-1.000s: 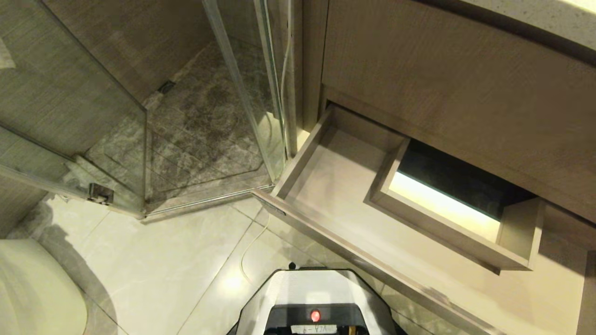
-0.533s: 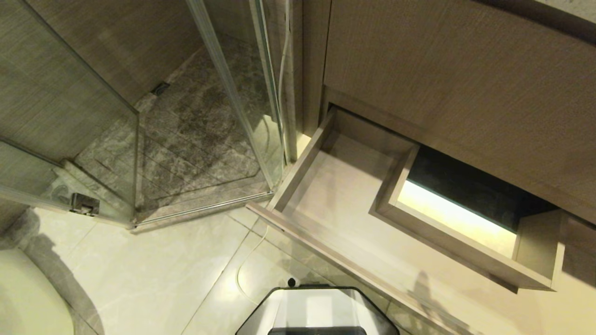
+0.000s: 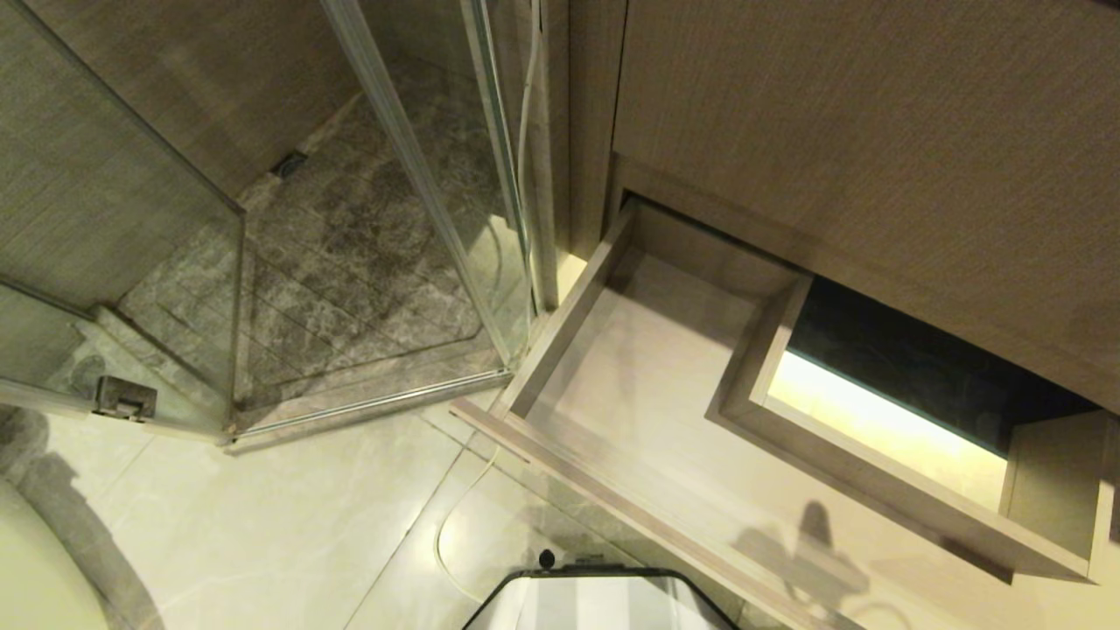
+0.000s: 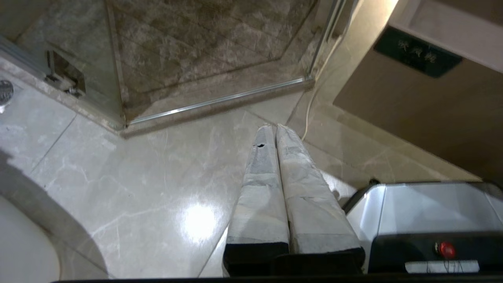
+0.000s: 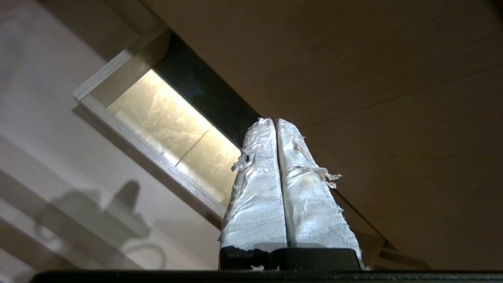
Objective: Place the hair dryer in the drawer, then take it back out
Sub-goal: Close the drawer
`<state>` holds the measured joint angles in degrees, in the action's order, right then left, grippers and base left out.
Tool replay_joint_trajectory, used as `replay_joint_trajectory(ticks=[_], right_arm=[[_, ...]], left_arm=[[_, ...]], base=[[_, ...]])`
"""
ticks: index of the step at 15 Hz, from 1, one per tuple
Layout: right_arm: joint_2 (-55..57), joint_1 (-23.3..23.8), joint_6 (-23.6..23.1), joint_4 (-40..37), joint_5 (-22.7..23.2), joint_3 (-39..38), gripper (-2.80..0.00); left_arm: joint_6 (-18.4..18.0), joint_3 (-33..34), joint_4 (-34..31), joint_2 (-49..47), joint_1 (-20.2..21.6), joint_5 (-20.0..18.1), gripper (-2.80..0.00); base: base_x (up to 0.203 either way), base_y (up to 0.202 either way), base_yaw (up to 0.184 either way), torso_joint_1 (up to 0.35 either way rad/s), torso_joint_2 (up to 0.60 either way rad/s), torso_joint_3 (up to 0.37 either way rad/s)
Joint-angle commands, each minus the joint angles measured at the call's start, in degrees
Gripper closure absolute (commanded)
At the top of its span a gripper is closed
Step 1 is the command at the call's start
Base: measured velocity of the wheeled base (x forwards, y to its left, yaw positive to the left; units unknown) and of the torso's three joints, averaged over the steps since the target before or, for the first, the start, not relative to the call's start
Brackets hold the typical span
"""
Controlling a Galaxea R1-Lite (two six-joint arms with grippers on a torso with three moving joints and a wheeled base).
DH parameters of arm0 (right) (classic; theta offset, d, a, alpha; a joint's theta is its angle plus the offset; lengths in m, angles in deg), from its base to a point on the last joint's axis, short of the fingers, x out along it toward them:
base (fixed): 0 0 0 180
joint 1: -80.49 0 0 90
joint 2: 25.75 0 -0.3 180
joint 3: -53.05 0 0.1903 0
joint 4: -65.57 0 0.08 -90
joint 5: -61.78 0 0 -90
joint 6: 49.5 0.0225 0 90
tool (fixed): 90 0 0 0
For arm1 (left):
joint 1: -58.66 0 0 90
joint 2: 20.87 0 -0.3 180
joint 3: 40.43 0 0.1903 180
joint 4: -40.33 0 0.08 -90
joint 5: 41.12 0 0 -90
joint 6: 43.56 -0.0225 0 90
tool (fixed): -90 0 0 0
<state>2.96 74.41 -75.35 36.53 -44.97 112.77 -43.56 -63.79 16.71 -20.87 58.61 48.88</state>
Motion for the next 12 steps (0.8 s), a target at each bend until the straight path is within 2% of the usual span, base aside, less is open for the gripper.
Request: replay_joint_trajectory(ticks=[1, 5, 12], right_arm=[[0.4, 0.0, -0.1, -0.2, -0.2, -0.1, 0.0], [0.2, 0.2, 0.0, -1.4, -0.2, 0.1, 0.0], [-0.1, 0.3, 0.0, -2.2, -0.3, -0.2, 0.0]], left_arm=[[0.0, 0.1, 0.1, 0.0, 0.0, 0.0, 0.0], [0.0, 0.1, 0.1, 0.0, 0.0, 0.0, 0.0], [0.0, 0.1, 0.1, 0.0, 0.0, 0.0, 0.0]], base=[[0.0, 0.0, 0.0, 0.122, 0.11, 0.286], [0.004, 0.005, -0.043, 0.106, 0.09, 0.158], [0.003, 0.009, -0.169, 0.025, 0.01, 0.038]])
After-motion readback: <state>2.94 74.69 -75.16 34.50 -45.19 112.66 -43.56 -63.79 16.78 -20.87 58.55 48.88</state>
